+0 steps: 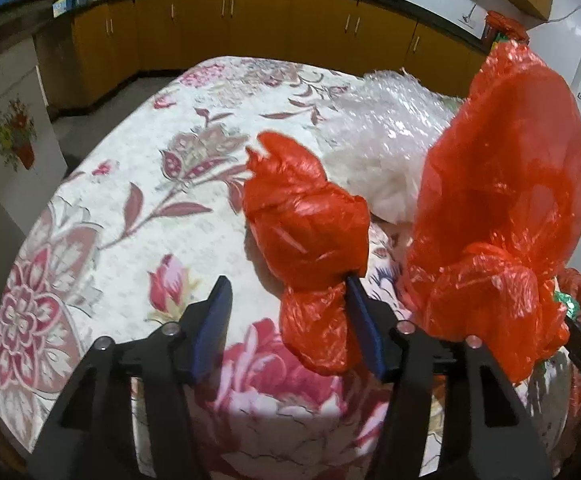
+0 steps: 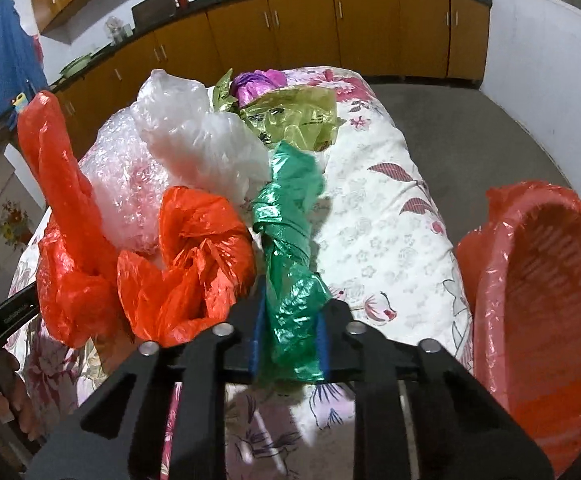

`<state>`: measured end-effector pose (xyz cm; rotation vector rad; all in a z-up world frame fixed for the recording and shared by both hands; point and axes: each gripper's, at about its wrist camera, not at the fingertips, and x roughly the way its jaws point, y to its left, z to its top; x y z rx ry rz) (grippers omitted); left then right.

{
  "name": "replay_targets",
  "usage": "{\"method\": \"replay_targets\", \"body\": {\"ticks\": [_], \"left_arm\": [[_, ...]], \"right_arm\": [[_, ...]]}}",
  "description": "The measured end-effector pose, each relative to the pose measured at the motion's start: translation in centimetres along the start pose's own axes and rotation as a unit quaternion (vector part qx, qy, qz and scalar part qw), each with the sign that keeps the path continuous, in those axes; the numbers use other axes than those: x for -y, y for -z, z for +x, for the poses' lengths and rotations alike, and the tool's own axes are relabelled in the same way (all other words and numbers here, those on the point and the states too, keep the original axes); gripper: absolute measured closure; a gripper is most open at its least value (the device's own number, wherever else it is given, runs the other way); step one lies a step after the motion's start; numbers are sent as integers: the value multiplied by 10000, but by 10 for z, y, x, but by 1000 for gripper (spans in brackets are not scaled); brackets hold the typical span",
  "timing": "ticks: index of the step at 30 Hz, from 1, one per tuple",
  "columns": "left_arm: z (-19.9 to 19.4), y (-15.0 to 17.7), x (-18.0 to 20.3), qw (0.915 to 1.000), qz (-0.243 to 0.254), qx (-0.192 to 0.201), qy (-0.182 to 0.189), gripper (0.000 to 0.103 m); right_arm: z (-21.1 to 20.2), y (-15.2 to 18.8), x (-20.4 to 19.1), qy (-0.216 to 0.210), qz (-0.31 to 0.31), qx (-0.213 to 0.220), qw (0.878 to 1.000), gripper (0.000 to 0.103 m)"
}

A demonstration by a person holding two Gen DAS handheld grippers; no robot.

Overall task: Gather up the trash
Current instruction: 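Grasp the small red bag with the left tool while the right tool grasps the green bag, then carry both bags to the red basket and open both tools to drop them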

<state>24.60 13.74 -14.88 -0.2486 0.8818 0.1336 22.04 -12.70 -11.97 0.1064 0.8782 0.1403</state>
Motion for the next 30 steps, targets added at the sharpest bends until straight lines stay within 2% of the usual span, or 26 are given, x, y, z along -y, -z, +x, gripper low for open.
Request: {"method": "replay_targets", "body": {"ticks": [5, 8, 10, 11, 14, 20, 25, 30], "left_arm": [[-2, 2, 6, 9999, 60, -34, 118, 47], [-1, 3, 9, 9999, 110, -34, 125, 52], [0, 3, 11, 9998, 129, -26, 146, 63], [0, 3, 11, 9997, 138, -26, 177, 76], [-1, 3, 11, 9996, 120, -4, 271, 87], [-26, 3, 4, 9990, 207, 328, 206, 91], [-57, 3, -1, 9974, 276, 646, 147, 91], [-94, 1, 3, 9946, 305, 935, 320, 91]], "right_arm": [[-14, 5, 4, -2, 42, 130, 9999, 92], [-19, 4, 8, 25, 61, 188, 9998, 92], [-22, 4, 10, 34, 54, 210, 9998, 92], [-23, 3, 10, 38, 51, 218, 9997, 92], [-31, 5, 11, 43, 41, 274, 9996, 93], [-54, 6, 13, 45, -8, 485, 9988, 98], [-57, 8, 18, 18, 68, 514, 9987, 100], [-68, 10, 26, -11, 227, 654, 9976, 101]]}}
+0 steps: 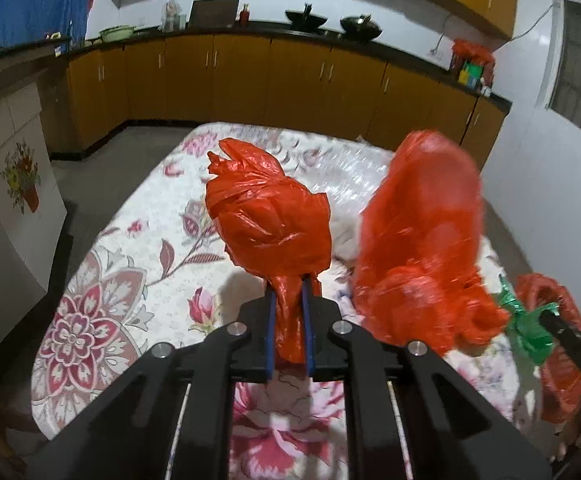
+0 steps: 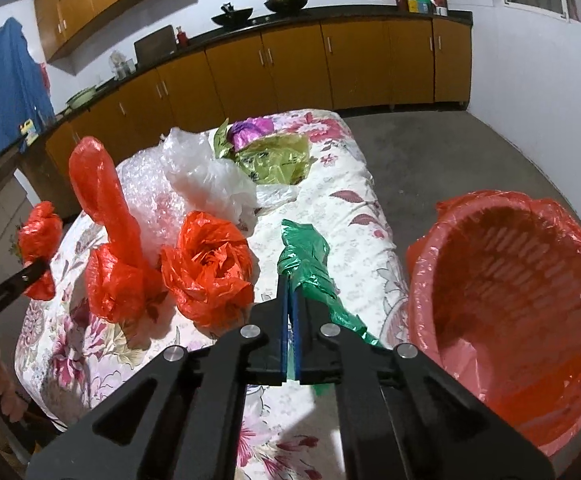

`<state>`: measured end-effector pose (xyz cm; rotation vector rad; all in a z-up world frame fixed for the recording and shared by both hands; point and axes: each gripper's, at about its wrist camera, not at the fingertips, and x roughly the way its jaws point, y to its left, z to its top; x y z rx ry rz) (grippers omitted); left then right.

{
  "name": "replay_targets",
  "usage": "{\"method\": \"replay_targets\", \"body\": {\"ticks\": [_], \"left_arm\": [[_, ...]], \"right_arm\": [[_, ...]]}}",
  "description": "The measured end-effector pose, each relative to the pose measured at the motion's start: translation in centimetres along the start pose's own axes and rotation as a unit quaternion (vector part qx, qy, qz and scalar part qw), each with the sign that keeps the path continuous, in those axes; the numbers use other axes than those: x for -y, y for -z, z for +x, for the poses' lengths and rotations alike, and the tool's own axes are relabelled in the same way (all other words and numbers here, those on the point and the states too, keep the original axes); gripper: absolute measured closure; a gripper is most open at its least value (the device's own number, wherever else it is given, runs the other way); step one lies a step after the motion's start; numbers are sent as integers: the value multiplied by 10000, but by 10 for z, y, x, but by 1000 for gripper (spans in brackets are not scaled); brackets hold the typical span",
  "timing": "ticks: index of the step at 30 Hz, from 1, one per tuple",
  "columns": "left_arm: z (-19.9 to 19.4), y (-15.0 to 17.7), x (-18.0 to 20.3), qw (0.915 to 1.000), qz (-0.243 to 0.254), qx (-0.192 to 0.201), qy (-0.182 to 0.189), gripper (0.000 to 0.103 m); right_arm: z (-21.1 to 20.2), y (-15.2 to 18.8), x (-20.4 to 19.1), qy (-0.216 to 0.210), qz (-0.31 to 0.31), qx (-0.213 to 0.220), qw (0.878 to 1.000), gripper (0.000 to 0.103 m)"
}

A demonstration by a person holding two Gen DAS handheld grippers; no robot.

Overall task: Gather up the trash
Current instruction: 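Carry both bags to the red basket and open both tools to drop them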

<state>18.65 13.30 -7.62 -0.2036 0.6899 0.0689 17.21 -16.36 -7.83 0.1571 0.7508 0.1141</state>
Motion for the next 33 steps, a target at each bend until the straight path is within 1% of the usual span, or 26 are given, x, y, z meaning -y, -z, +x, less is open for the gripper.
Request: {"method": "replay_targets", "body": {"ticks": [2, 7, 8, 13, 17, 19, 20, 23, 28, 33], "left_arm": [[-12, -4, 7, 9999, 56, 95, 110, 91], [-44, -12, 43, 9975, 346, 325, 518, 91], [-46, -12, 48, 9970, 383, 338, 578, 91], [-59, -13, 89, 9905, 737, 313, 1121, 91], [-61, -5, 131, 9816, 1114, 219, 1533, 91], [-59, 0, 158, 9754, 1306, 135, 1772, 91], [-58, 4, 162, 9734, 1358, 112, 1842, 91], [-51, 14, 197, 9633, 1594, -75, 2158, 91], [-36, 31, 239, 9498, 1857, -334, 2497, 91], [-22, 40, 272, 9403, 1948, -589, 2729, 91]], "right_arm": [[-7, -1, 3, 5, 50, 84, 10000, 101], [-27, -6, 16, 47, 196, 321, 9993, 101], [-32, -7, 19, 61, 234, 373, 9990, 101], [-58, -11, 42, 199, 412, 596, 9972, 101], [-81, -13, 62, 369, 544, 800, 9946, 101], [-91, -14, 73, 469, 601, 889, 9931, 101], [-98, -14, 80, 531, 648, 943, 9920, 101], [-111, -14, 95, 672, 756, 1045, 9894, 101], [-124, -12, 120, 858, 953, 1140, 9852, 101], [-128, -9, 135, 938, 1093, 1167, 9827, 101]]}}
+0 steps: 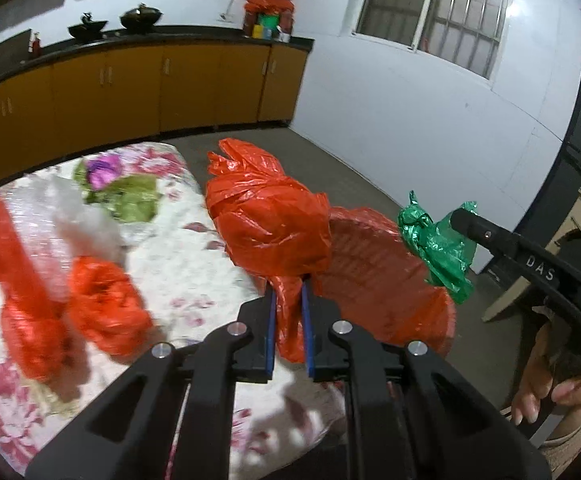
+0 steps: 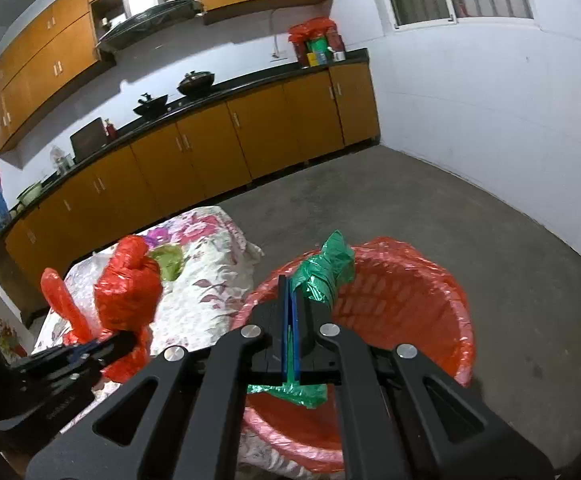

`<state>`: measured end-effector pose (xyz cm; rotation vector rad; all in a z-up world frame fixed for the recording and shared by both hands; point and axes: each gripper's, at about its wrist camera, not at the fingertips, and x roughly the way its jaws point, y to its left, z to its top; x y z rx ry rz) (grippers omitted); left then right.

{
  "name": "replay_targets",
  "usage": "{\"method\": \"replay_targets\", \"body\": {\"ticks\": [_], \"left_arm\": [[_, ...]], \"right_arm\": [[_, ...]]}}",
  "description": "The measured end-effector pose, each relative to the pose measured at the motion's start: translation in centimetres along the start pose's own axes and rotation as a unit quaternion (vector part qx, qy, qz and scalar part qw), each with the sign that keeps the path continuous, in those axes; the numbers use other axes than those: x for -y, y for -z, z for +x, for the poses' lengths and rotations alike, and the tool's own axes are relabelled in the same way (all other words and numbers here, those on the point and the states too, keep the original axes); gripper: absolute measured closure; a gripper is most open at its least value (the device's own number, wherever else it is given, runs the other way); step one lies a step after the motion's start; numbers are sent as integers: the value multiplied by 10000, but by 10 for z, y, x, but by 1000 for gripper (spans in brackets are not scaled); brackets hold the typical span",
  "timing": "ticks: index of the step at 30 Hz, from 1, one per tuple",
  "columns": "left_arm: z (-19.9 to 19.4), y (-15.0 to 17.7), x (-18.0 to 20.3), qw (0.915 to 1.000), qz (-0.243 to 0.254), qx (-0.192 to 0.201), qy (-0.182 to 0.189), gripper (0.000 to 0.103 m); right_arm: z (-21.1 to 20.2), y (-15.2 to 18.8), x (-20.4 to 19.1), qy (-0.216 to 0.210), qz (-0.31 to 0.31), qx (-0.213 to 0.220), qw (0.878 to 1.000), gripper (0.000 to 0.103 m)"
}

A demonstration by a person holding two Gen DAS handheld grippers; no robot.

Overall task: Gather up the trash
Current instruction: 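Carry both bags to the red basket and open both tools to drop them, then grasp the large red bag with the left tool while the right tool grasps the red bag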

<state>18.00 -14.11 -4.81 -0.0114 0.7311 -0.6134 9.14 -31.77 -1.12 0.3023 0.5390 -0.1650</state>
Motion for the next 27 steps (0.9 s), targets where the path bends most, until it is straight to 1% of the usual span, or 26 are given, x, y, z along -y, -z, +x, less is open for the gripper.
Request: {"method": "replay_targets", "body": {"ticks": [1, 5, 10, 13, 15, 16, 17, 18, 19, 22, 26, 27], "left_arm": [[4, -2, 2, 10000, -9, 30, 42, 91], [22, -5, 15, 9998, 90, -66, 174, 91], [36, -6, 25, 9992, 141, -177, 321, 90], [46, -6, 29, 9990, 136, -255, 355, 82], [53, -4, 31, 9989, 113, -318, 341, 69], [55, -4, 30, 9988, 98, -337, 331, 66], [56, -3, 30, 9988, 76, -366, 320, 63], [57, -1, 28, 9988, 53, -395, 293, 61], [56, 1, 25, 9989, 31, -414, 236, 61], [47, 7, 14, 9993, -40, -367, 18, 58], [21, 18, -6, 9984, -97, -65, -553, 45], [12, 22, -12, 9971, -108, 22, -758, 42]], "right_arm": [[0, 0, 3, 10, 23, 0, 10000, 101], [4, -2, 11, 42, 104, 13, 9999, 101], [6, -5, 16, 51, 139, 56, 9999, 101], [7, -6, 21, 52, 179, 99, 9998, 100], [8, -8, 25, 38, 218, 78, 9997, 94], [8, -7, 27, 44, 253, 63, 9997, 81], [7, -7, 29, 64, 279, 78, 9996, 62], [5, -6, 31, 84, 314, 121, 9994, 57], [4, -4, 32, 98, 318, 149, 9993, 54], [3, -2, 29, 173, 225, 131, 9995, 54], [4, 2, 14, 187, 12, 124, 9997, 54], [5, 3, 10, 165, -36, 117, 9998, 54]]}}
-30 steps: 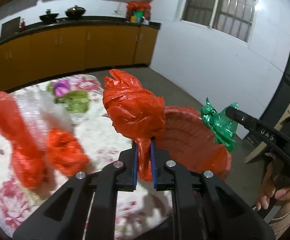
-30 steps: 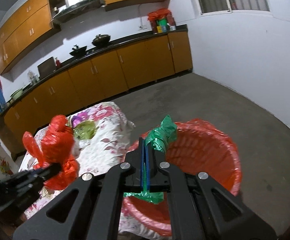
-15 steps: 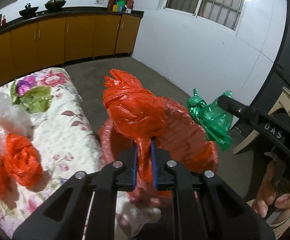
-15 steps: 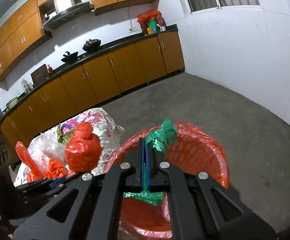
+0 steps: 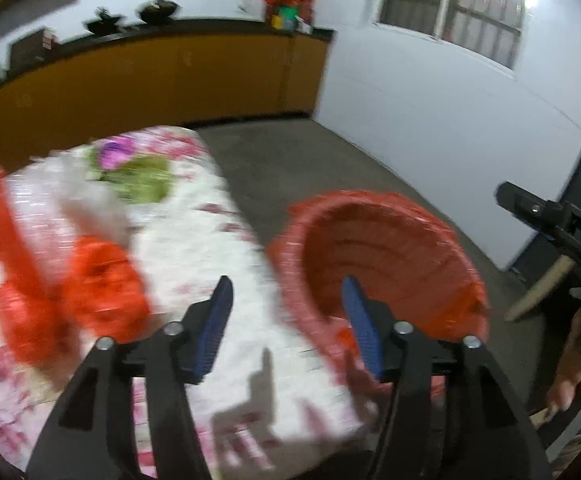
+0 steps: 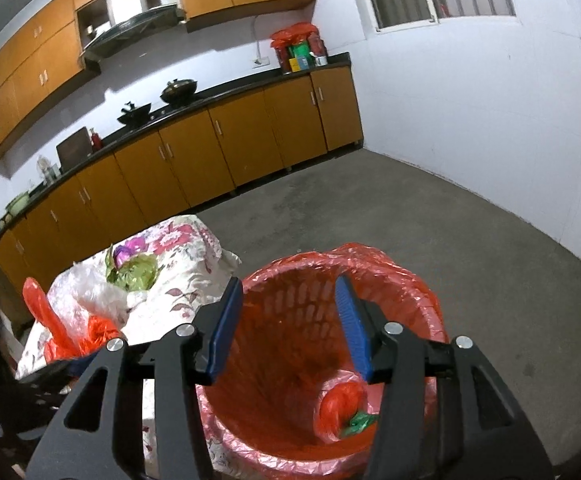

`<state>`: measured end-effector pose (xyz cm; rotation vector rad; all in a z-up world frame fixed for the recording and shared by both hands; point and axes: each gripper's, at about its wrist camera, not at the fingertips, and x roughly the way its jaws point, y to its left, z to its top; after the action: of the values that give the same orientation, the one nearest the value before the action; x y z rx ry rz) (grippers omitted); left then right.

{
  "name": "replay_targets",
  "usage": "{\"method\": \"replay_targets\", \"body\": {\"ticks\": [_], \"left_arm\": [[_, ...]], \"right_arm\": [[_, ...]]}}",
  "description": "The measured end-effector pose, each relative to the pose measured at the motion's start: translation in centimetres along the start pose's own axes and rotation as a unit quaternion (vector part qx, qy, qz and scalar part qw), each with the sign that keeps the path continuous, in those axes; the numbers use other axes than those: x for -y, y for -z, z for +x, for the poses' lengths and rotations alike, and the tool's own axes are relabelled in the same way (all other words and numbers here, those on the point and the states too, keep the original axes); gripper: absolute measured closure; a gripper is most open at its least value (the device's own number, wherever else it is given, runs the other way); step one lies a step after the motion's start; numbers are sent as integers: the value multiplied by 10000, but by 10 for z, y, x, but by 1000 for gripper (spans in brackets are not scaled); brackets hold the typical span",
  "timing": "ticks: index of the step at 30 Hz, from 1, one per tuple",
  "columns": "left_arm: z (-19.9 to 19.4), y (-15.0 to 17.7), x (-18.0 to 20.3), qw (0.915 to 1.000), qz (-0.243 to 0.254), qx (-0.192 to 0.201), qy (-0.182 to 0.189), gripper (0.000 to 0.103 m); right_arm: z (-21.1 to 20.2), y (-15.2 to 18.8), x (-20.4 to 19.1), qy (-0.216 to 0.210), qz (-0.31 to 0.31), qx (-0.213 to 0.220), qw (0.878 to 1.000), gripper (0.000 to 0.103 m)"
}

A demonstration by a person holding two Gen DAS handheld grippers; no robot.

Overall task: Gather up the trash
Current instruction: 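Grasp the large red bag with the left tool while the right tool grasps the red bag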

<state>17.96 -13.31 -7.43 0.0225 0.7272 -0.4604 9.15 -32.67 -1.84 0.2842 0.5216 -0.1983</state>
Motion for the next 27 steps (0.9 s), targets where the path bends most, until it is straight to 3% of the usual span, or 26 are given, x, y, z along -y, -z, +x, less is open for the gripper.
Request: {"method": "replay_targets", "body": {"ticks": [7, 14, 21, 25, 27], "left_arm": [[-40, 22, -62, 9935, -253, 315, -1069, 36], [-56, 26, -132, 9764, -851, 411, -1943, 29], [-32, 19, -169, 9693, -1165, 123, -2162, 28], [-13, 24, -176, 9699, -1241, -133, -2093, 28], [-8, 30, -183, 9715, -1348, -222, -1938, 43]], "right_arm": [[9, 15, -50, -424, -494, -177, 9977, 50], [17, 27, -91, -705, -791, -343, 9938, 41], [27, 38, -124, -893, -1061, -559, 9888, 41], [33, 45, -141, -1002, -1230, -674, 9850, 41], [38, 48, -150, -1058, -1324, -739, 9828, 41]]}}
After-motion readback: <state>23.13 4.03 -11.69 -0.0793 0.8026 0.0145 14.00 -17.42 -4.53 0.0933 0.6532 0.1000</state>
